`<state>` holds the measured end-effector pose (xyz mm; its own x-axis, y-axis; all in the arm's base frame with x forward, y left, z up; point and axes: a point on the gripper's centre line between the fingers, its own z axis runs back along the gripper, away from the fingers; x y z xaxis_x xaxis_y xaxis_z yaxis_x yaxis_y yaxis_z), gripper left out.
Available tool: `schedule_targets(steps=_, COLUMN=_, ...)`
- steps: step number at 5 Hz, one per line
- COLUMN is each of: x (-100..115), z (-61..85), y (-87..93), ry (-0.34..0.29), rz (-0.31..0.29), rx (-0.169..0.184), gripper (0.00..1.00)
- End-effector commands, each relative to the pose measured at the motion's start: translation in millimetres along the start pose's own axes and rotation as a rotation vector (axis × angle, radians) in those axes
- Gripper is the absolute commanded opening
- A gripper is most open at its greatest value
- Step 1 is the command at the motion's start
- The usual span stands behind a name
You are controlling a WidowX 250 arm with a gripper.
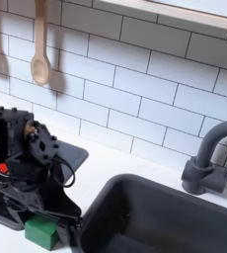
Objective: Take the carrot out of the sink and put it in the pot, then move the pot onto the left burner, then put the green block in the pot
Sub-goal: 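Put the green block in the pot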
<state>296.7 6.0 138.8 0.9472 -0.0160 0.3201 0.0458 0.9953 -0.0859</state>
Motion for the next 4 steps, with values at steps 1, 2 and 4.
schedule_targets(steps=1, x=1.2, z=1.2, y=-2.0, ry=-0.019, rz=0.005, rx=0.000, gripper=0.00)
schedule_targets(steps=2, x=2.3, z=2.9, y=-3.2, ry=-0.029, rz=0.005, rx=0.000, gripper=0.00)
schedule_targets(steps=4, x=8.1, z=11.2, y=3.3, ry=-0.049, rz=0.022, rx=-0.016, gripper=0.00)
